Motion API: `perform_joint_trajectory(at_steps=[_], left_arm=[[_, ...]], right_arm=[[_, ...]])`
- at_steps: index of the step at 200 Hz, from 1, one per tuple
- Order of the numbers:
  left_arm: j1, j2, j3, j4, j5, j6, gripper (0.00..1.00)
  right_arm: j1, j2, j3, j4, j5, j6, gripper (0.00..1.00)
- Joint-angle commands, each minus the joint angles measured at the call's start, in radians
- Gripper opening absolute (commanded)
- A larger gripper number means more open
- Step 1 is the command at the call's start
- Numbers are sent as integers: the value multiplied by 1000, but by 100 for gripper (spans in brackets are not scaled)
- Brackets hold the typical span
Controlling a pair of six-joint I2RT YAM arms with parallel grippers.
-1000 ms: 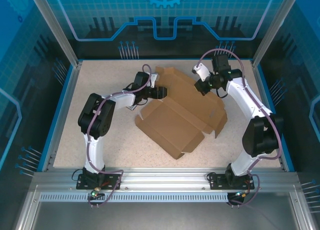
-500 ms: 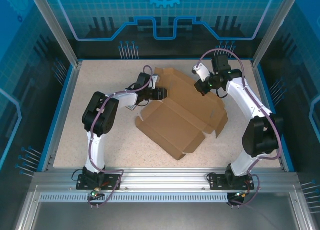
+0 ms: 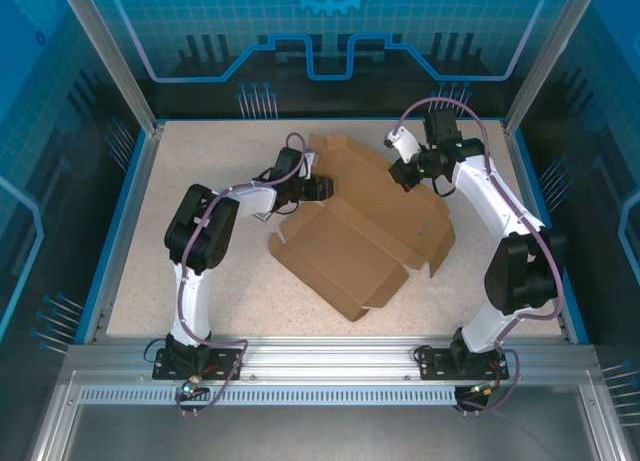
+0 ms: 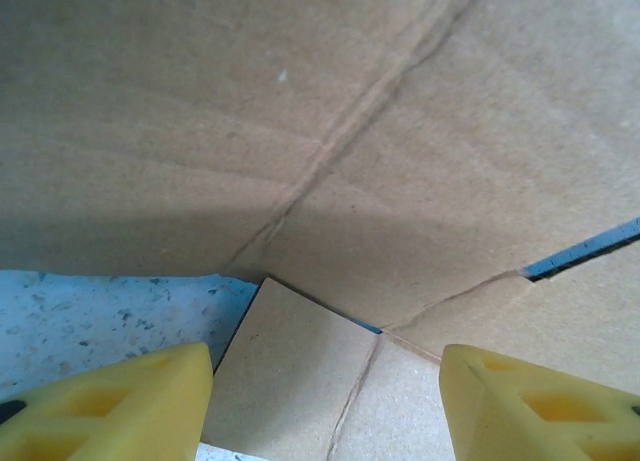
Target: Fold the paper box
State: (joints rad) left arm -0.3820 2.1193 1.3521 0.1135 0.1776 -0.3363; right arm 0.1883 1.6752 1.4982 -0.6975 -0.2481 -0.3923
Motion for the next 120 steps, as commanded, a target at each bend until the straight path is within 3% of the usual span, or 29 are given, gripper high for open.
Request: perform_joint_trajectory(at_steps=[1,120], left_arm=[[-7,-24,-12,15,-22,-39,63],[-6,-63,-82,83,-71,-46,65]], right_arm=[[-13,-2,6,1,-29,18,0],[-15,3,4,1,-31,16,0]])
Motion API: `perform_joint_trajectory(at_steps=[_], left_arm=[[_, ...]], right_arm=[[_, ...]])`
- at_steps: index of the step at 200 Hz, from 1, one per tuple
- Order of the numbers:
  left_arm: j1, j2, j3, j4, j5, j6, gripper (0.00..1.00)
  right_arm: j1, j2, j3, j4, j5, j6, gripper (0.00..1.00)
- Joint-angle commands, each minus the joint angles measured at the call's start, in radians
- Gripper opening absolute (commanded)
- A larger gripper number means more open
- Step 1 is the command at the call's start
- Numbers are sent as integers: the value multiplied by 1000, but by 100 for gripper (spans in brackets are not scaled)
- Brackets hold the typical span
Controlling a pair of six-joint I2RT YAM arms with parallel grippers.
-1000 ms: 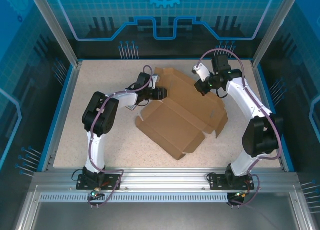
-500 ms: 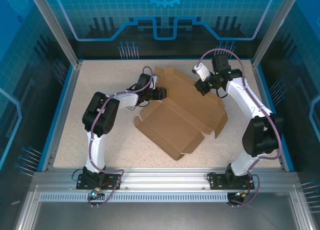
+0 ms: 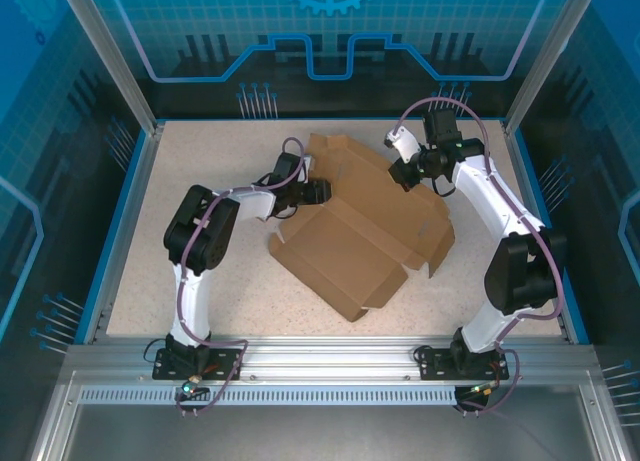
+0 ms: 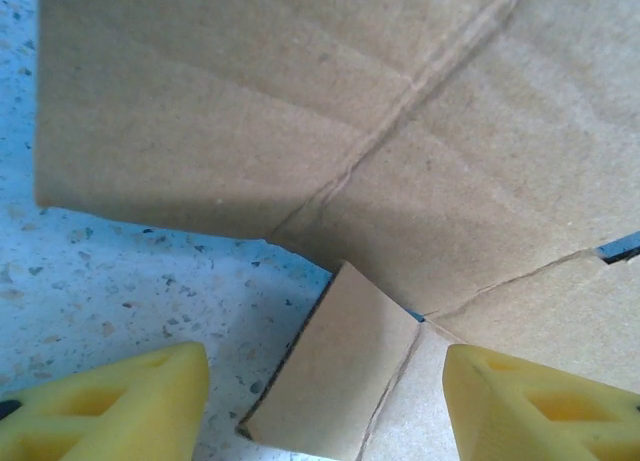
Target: Fold the paper box
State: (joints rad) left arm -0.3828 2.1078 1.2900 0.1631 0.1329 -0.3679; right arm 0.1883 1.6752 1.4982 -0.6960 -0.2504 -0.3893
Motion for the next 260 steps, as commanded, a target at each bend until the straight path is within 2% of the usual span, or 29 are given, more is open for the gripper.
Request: perform_joint_trajectory(at_steps=[1,25,69,110,192,230,260], left_arm=[[-5,-51,-20,32,-26,-14,65],[-6,-40,-12,40,21,-16,64],[-11,-33,-20,104,167,-3,53],[-38,-61,-56,150,208,30,49],[-91,-27,-103,194,198,14,56],[-84,-89,-98,160,182,51,60],[-44,-170,-104,145,197,60,62]], right_arm=[[-14,3,4,-1,-29,13,0],[-14,6,4,0,-32,15,0],[-14,14,2,4,-36,24,0],[-15,11,2,7,-35,33,0],[-15,0,-17,15,-29,46,0],[-14,-21,-20,16,-20,37,0],[-15,-41,-26,19,-20,30,0]])
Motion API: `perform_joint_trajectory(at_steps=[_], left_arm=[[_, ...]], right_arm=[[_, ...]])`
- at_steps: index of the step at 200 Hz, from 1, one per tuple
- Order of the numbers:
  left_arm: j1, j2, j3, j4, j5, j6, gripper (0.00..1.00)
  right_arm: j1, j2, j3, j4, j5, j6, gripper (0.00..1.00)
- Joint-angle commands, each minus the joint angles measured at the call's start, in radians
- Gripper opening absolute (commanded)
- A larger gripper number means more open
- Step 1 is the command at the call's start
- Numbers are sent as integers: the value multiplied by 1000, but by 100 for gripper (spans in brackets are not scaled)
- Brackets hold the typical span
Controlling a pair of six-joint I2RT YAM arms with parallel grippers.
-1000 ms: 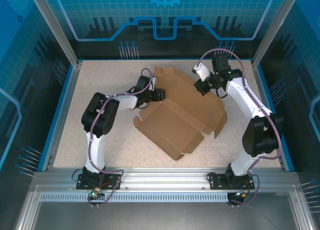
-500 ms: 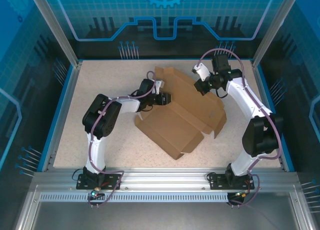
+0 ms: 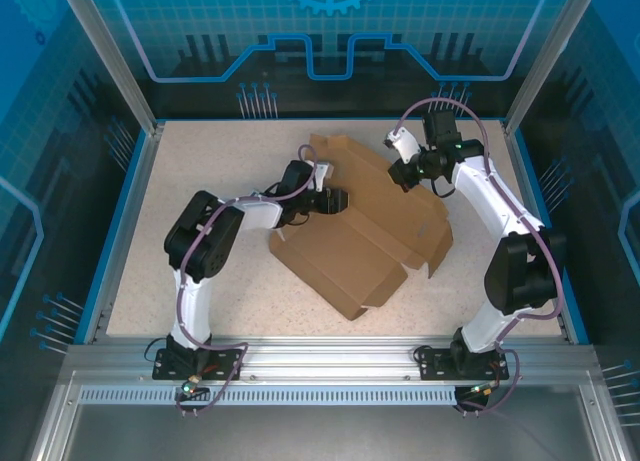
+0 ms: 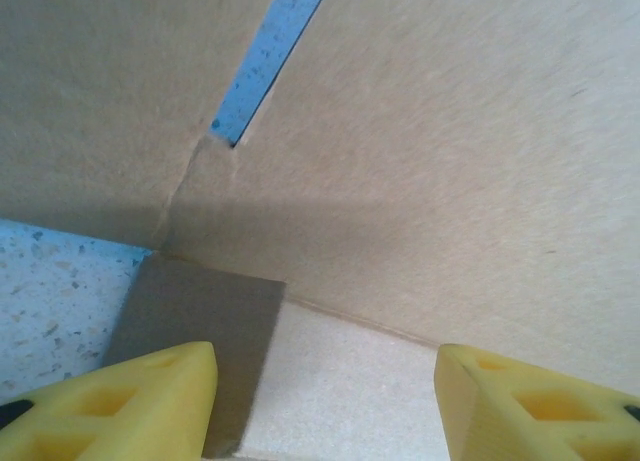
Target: Fold the paper box
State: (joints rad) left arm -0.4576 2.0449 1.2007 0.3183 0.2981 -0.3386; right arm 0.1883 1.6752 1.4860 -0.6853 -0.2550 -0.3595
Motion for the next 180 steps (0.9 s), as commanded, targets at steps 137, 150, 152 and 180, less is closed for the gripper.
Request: perform_joint_trajectory(at_steps=[137,150,152,180], left_arm=[[140,-39,344,-167,204,18,70],[141,-17,387,-184,211,17,70],[140,-15,392,-185,212,16,70],[139,6,431,-186,241,9,69]], right_arm=[[-6,-40,-12,12,-22,-2,0],[-5,-41,-12,9,-21,-3,0],[-5,-40,-13,9,-22,-3,0],[-6,-41,-14,8,-18,-3,0]])
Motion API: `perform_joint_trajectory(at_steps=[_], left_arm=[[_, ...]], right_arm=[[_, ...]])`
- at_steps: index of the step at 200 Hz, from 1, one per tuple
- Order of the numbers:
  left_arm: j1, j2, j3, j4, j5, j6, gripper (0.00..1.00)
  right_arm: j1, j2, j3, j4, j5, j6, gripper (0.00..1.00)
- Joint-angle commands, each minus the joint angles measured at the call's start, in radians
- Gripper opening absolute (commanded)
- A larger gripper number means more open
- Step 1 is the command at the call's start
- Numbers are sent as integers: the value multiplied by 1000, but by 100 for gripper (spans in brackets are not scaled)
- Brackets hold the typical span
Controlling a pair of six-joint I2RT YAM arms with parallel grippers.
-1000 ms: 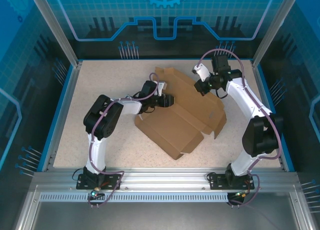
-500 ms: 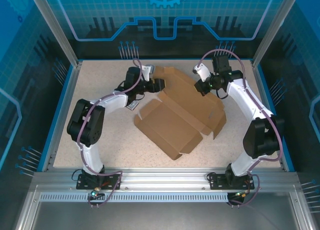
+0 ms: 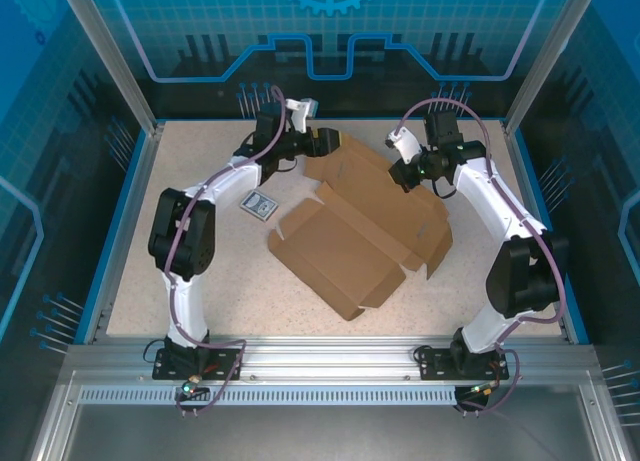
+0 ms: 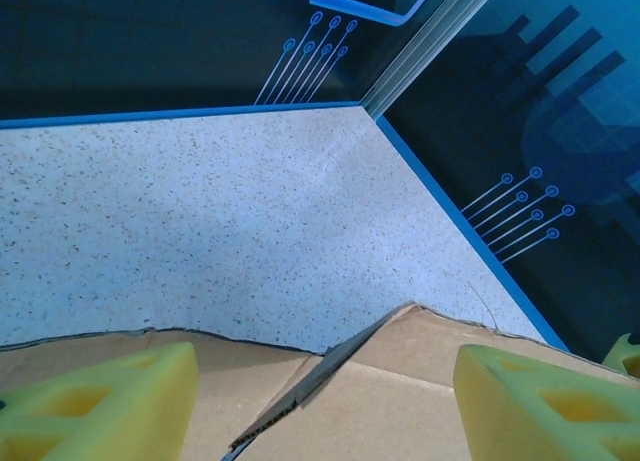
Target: Fold the paper box
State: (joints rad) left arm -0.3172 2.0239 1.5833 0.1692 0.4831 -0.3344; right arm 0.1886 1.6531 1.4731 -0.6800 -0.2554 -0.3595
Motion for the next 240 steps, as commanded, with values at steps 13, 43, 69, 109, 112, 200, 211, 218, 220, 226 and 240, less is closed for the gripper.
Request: perform_joint_trajectory(at_steps=[13,43,69,109,112,200,211,218,220,226,240], left_arm=[[-3,27,53,-36,80,3,67],[-15,2,24,-14,139,10,61],[-36,-36,-32,29,165,9,60],[-77,-36,-68,30,173,28,60],[-79,-35,-68,29,173,28,60],[-38,-167,-167,-36,66,87,65],[-31,-197,-196,-61,8,94,65],[-27,-216,-212,-79,-40,99,66],[-28,-223,-218,-83,-54,99,66],[-26,-241,-235,-94,-91,104,67],[-21,-284,-274,-102,-162,107,68]], right_arm=[[-5,-19,-3,3,-18,-3,0],[-6,-18,1,7,-15,1,0],[-6,-12,9,8,-12,11,0],[-2,-6,8,20,-13,19,0],[-1,-5,9,20,-12,19,0],[47,-29,26,9,133,-71,0],[59,-33,28,11,158,-90,0],[67,-35,28,12,175,-102,0],[70,-36,27,13,179,-105,0],[78,-38,27,15,196,-115,0],[101,-46,21,25,243,-142,0]])
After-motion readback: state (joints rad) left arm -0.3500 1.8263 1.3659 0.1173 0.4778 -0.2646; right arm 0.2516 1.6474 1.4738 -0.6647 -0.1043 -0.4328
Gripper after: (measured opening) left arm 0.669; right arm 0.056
